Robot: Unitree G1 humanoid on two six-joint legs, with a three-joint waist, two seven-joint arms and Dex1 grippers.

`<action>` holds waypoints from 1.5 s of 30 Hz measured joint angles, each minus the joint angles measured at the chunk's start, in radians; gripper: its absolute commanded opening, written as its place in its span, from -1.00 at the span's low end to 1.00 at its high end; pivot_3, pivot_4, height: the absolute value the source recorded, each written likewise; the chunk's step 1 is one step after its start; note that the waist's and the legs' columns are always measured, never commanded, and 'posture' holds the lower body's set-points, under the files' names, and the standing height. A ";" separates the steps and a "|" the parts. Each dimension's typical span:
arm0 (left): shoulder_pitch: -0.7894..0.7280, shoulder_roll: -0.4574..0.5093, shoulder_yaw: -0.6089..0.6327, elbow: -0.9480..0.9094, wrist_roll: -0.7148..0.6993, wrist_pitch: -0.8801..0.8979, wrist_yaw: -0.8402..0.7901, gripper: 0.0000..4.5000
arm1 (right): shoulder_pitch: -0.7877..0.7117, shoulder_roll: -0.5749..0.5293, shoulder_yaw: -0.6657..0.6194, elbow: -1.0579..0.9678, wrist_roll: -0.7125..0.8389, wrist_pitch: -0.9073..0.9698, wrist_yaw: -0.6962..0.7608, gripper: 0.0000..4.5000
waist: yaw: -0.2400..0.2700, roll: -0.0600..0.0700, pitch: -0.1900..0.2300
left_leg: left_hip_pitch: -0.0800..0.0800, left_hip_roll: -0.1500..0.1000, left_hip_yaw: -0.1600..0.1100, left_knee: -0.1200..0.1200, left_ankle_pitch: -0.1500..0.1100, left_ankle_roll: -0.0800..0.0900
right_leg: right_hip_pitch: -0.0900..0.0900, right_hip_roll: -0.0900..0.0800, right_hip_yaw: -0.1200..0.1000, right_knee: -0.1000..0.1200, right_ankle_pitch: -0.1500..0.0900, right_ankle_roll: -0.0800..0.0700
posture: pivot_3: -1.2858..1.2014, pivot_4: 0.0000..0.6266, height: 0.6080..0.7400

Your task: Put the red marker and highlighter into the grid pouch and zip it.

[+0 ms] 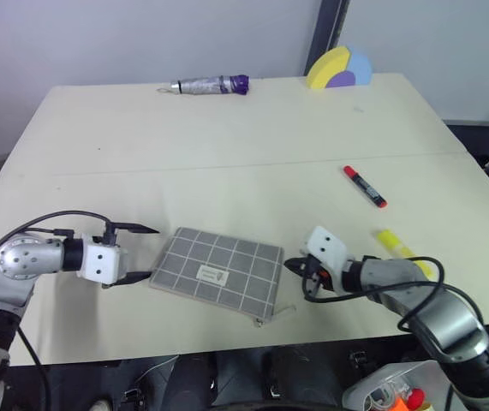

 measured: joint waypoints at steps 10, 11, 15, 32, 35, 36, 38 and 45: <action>-0.006 -0.044 -0.042 -0.030 -0.028 -0.016 -0.022 1.00 | -0.090 0.055 0.056 0.070 -0.048 0.006 -0.005 -0.99 | 0.000 0.000 0.000 | 0.000 0.000 0.000 0.001 0.000 0.001 | 0.000 0.000 0.000 0.000 0.000 0.000 | 0.03 -0.52 1.00; -0.005 -0.052 -0.046 -0.033 -0.033 -0.016 -0.022 1.00 | -0.102 0.065 0.068 0.079 -0.054 0.005 -0.004 -0.99 | 0.000 0.000 -0.001 | 0.000 0.000 0.000 0.002 0.000 0.001 | 0.000 0.000 0.000 0.001 0.000 0.000 | 0.03 -0.52 1.00; -0.006 -0.080 -0.069 -0.055 -0.044 -0.013 -0.025 1.00 | -0.141 0.090 0.111 0.097 -0.080 0.004 0.002 -0.99 | 0.001 0.000 -0.001 | 0.000 0.000 0.000 0.002 0.000 0.001 | 0.000 0.000 0.000 0.001 0.000 0.000 | 0.03 -0.52 1.00; 0.123 -0.084 -0.115 -0.232 -0.173 0.202 -0.069 -0.54 | -0.198 0.154 0.086 0.192 -0.117 0.014 -0.006 -1.00 | -0.005 0.000 -0.001 | -0.001 0.001 0.000 0.003 0.000 0.001 | 0.000 0.001 0.000 0.002 0.000 0.000 | 0.03 -0.52 1.00; 0.146 -0.086 -0.097 -0.292 -0.213 0.287 -0.049 -0.99 | -0.199 0.156 0.070 0.209 -0.117 0.009 -0.007 -1.00 | -0.002 0.000 -0.001 | -0.001 0.001 0.000 0.003 0.000 0.001 | 0.000 0.000 0.000 0.002 0.000 0.000 | 0.03 -0.52 1.00; 0.152 -0.088 -0.088 -0.314 -0.226 0.326 -0.040 -0.99 | -0.199 0.156 0.064 0.215 -0.117 0.002 -0.008 -1.00 | -0.002 0.000 -0.001 | -0.001 0.001 0.000 0.003 0.000 0.001 | 0.000 0.000 0.000 0.002 0.000 0.000 | 0.03 -0.52 1.00; 0.161 -0.101 -0.067 -0.375 -0.272 0.441 0.004 -0.99 | -0.199 0.155 0.029 0.251 -0.119 -0.022 -0.023 -1.00 | 0.000 0.000 0.000 | -0.001 0.000 -0.001 0.003 0.000 0.001 | 0.000 0.000 0.000 0.002 0.000 0.000 | 0.03 -0.52 1.00; 0.074 -0.196 0.019 -0.489 -0.371 0.792 0.218 -0.99 | -0.209 0.064 -0.162 0.337 -0.161 -0.123 -0.075 -1.00 | 0.001 -0.001 0.000 | -0.002 0.000 -0.001 0.004 0.000 0.001 | -0.001 0.001 0.000 0.002 0.000 0.001 | 0.03 -0.52 1.00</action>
